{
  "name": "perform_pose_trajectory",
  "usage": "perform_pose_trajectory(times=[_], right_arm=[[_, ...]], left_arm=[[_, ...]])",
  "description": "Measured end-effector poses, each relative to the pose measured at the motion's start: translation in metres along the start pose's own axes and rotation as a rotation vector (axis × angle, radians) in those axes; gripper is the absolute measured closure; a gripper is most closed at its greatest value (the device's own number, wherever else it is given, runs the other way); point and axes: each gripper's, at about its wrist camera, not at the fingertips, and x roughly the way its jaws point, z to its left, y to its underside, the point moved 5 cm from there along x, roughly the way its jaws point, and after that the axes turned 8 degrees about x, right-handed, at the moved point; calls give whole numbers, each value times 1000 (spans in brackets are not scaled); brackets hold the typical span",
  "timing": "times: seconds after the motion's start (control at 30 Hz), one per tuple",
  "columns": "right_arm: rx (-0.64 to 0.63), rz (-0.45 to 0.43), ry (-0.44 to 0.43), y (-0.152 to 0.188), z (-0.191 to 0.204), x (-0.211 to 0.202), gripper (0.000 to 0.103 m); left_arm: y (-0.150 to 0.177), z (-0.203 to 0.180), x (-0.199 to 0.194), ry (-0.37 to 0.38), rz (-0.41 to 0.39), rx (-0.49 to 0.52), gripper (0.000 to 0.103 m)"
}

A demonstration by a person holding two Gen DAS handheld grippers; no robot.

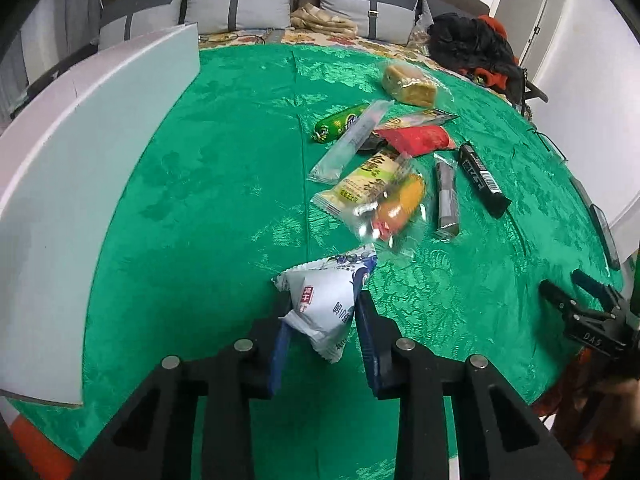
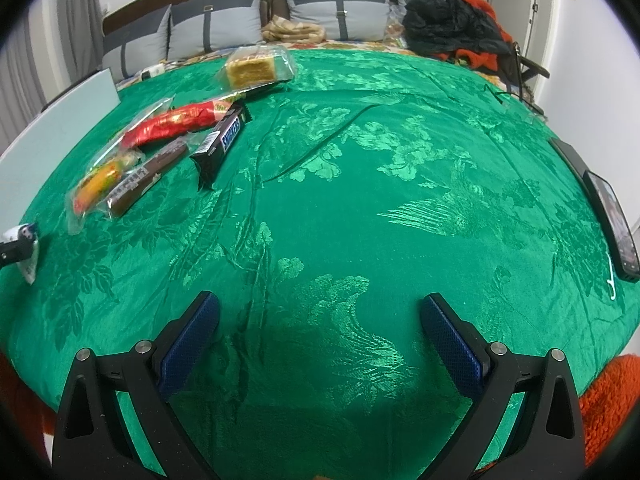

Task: Organize snacks
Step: 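Grasp the white chip bag with the left gripper while the right gripper grasps a dark chocolate bar, then carry the chip bag and chocolate bar into the white box and release both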

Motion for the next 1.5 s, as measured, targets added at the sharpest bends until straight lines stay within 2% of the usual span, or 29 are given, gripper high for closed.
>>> perform_pose_trajectory(times=[0.03,0.07,0.17,0.23,0.3,0.4,0.47,0.5,0.53,0.6,0.67,0.7,0.8,0.9,0.97,1.07,1.13,1.23,1.33,1.37,1.4,1.43,1.47,1.5], right_arm=[[-2,7,-3,0,0,0,1],[-5,30,-15,-2,1,0,1],[73,70,-137,-18,2,-4,2],[110,82,-211,-43,8,-2,3],[110,112,-226,-72,19,10,3],[93,224,-248,-114,47,44,6],[60,297,-243,-127,67,65,25],[51,325,-242,-129,73,72,53],[45,366,-232,-131,82,83,64],[37,429,-195,-125,88,98,61],[26,415,-166,-126,88,98,72],[30,419,-156,-125,87,97,83],[88,411,-165,-126,74,86,84],[124,403,-213,-129,66,65,84],[140,395,-272,-136,75,46,84],[147,366,-404,-155,111,11,84],[144,351,-534,-172,158,-18,84],[89,338,-708,-190,235,-61,84],[0,354,-851,-194,332,-93,83],[-20,355,-868,-193,353,-98,81],[-42,353,-884,-193,375,-102,76],[-63,345,-891,-192,394,-104,55],[-82,318,-906,-190,404,-107,42],[-83,294,-899,-189,406,-110,29]], left_arm=[[-1,0,3,-18,3,7,66],[-1,-1,6,-29,9,15,56],[2,-2,13,-50,17,42,53],[4,0,18,-53,24,43,59],[3,3,17,-60,8,39,74],[2,10,16,-36,-17,9,78],[5,13,15,-31,-29,-2,80],[6,14,14,-25,-33,-7,81],[7,14,14,-20,-36,-9,81],[9,14,11,-11,-41,-10,81],[9,15,6,3,-54,-15,81],[7,16,2,14,-68,-24,81],[1,20,-17,74,-117,-82,81],[-8,26,-40,141,-170,-165,81],[-18,34,-60,173,-210,-220,81],[-33,56,-91,182,-275,-282,81],[-45,87,-118,141,-322,-328,81],[-55,141,-147,17,-350,-368,81],[-55,205,-158,-144,-303,-399,80],[-52,222,-155,-193,-267,-412,75],[-45,244,-148,-260,-204,-428,60],[-37,261,-142,-314,-143,-441,49],[-29,272,-138,-349,-107,-446,33],[-15,282,-136,-393,-81,-447,31]])
